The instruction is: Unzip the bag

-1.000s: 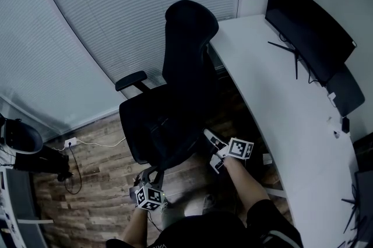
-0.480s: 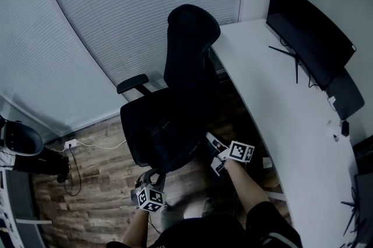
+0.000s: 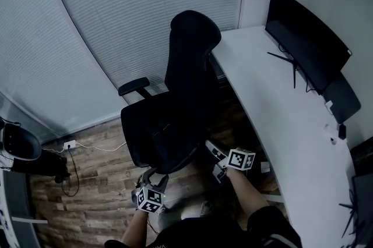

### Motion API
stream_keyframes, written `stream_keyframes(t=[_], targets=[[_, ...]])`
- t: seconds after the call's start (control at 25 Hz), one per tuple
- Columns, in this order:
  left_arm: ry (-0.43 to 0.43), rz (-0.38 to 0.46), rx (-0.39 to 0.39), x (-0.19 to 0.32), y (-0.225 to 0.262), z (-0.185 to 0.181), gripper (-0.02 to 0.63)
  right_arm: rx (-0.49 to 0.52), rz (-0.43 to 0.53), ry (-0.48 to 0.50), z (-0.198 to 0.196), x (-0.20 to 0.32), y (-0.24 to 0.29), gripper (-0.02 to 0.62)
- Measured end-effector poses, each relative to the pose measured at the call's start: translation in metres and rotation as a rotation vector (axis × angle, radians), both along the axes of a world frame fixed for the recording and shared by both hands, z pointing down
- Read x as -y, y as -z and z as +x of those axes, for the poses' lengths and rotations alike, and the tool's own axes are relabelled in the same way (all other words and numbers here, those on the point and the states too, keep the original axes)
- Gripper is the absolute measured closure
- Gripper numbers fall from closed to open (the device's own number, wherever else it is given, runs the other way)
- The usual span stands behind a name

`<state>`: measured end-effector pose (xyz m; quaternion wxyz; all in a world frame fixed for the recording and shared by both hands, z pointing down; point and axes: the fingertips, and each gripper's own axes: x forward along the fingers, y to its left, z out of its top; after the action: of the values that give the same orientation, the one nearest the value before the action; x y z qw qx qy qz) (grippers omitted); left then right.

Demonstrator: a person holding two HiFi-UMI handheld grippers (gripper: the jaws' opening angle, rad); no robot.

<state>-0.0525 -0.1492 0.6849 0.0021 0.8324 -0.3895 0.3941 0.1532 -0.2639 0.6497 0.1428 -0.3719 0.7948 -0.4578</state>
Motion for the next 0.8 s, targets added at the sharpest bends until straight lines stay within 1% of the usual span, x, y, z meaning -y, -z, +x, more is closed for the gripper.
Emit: stream_keyframes(t=[0.12,0.28,0.44,0.6,0.8], targets=[[0.033,0.029,-0.041,0.0,0.013,-0.002,0.416,0.002,0.03,0.002,-0.002,-0.009,0.014,0.453],[0.087,0.089,-0.073,0.001,0.034,-0.008,0.416,0.022,0.084,-0.016,-0.004,-0.022,0.039,0.453],[0.136,0.139,-0.132,0.0,0.053,-0.009,0.416,0.026,0.14,-0.022,-0.009,-0.037,0.063,0.453],[0.167,0.188,-0.177,-0.005,0.073,-0.012,0.416,-0.031,0.213,-0.022,-0.015,-0.055,0.082,0.453],[0.218,0.242,-0.271,-0.013,0.104,-0.012,0.416,-0.105,0.31,-0.012,-0.023,-0.08,0.107,0.453]])
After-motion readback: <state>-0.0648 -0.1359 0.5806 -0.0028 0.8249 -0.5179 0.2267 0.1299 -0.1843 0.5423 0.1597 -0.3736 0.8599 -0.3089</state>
